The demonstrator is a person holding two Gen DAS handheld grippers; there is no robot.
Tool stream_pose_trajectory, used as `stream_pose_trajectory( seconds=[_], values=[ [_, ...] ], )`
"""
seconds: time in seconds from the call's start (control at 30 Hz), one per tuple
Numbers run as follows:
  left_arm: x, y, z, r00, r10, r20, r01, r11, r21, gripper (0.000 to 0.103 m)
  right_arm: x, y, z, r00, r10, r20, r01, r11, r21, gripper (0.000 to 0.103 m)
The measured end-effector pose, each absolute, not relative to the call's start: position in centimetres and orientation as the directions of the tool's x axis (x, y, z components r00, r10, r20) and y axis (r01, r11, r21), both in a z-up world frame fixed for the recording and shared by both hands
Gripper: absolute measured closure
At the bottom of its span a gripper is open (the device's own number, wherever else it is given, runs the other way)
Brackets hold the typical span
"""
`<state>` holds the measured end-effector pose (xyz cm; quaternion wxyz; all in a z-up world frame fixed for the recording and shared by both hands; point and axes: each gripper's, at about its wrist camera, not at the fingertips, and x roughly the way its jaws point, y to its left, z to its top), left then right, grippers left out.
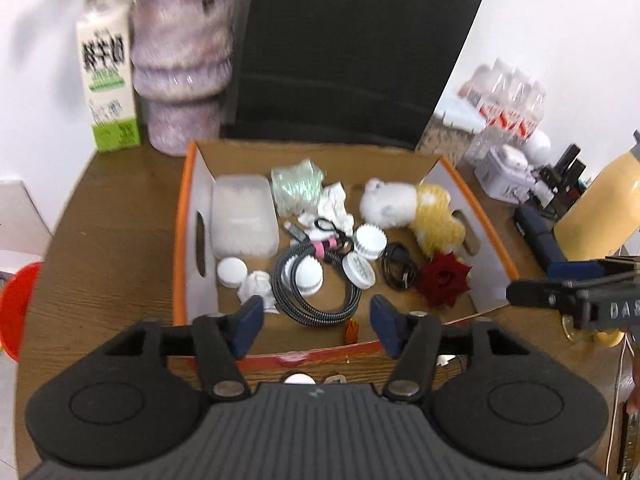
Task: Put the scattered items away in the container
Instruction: 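Withdraw both tools and reach toward the items in front of the box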
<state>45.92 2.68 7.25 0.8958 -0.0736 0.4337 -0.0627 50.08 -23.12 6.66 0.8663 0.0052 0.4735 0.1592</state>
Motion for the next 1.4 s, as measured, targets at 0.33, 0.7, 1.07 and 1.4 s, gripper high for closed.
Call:
stream_pose_trajectory(
  seconds=[0.33, 0.7, 1.07, 1.4],
  values=[
    [39.9, 2.7, 11.0, 0.695, -0.085, -0.714, -0.001, 0.993, -0.12, 0.013, 43.9, -21.9, 11.3, 0.556, 0.266, -0.788, -0.362, 0.93, 0.059, 0.012],
    [29.4, 2.9, 10.2, 0.771, -0.034, -0.636, 0.006, 0.999, -0.046, 0.004, 36.9, -25.6, 11.1, 0.607, 0.282, -0.743, -0.322, 0.942, 0.094, 0.011],
    [15.9, 0.8, 6.2, 0.894, -0.06, -0.445, 0.017, 0.995, -0.099, 0.0, 21.7, -25.1, 4.7, 0.79, 0.323, -0.52, -0.368, 0.93, 0.018, 0.01],
    [9.6, -0.9, -3.4, 0.901, 0.0, -0.433, -0.005, 1.0, -0.009, 0.0, 12.9, -24.5, -4.4, 0.784, 0.359, -0.506, -0.352, 0.929, 0.113, 0.001]
  ],
)
